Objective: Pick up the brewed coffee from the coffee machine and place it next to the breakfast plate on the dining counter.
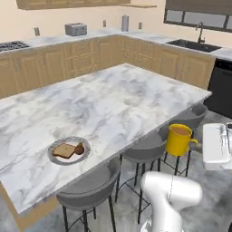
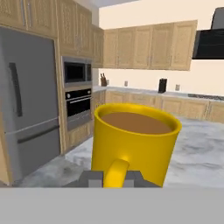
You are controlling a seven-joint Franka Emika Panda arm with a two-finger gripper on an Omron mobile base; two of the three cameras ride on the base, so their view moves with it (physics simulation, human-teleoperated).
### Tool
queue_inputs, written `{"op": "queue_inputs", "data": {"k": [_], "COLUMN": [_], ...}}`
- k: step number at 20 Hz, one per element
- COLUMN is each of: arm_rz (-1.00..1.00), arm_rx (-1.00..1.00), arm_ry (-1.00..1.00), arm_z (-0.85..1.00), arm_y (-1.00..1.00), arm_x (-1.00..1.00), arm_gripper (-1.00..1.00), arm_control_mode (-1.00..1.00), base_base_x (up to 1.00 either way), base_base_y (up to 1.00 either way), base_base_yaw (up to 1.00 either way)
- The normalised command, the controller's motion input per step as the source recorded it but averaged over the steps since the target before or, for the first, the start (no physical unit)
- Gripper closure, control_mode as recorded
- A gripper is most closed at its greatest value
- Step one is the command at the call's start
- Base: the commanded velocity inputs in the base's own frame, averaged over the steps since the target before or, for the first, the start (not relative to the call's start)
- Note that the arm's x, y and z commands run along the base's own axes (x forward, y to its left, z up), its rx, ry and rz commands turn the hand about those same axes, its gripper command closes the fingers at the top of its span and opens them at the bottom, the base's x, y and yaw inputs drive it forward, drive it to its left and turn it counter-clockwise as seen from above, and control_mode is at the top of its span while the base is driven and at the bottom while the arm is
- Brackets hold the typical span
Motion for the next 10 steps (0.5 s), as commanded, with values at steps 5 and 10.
{"op": "queue_inputs", "data": {"k": [5, 10], "arm_rz": [0.00, 0.00], "arm_rx": [0.00, 0.00], "arm_ry": [0.00, 0.00], "arm_z": [0.00, 0.00], "arm_y": [0.00, 0.00], "arm_x": [0.00, 0.00], "arm_gripper": [1.00, 1.00], "arm_control_mode": [1.00, 1.00], "base_base_x": [0.44, 0.64], "base_base_y": [-0.16, -0.65], "base_base_yaw": [0.85, 0.63]}}
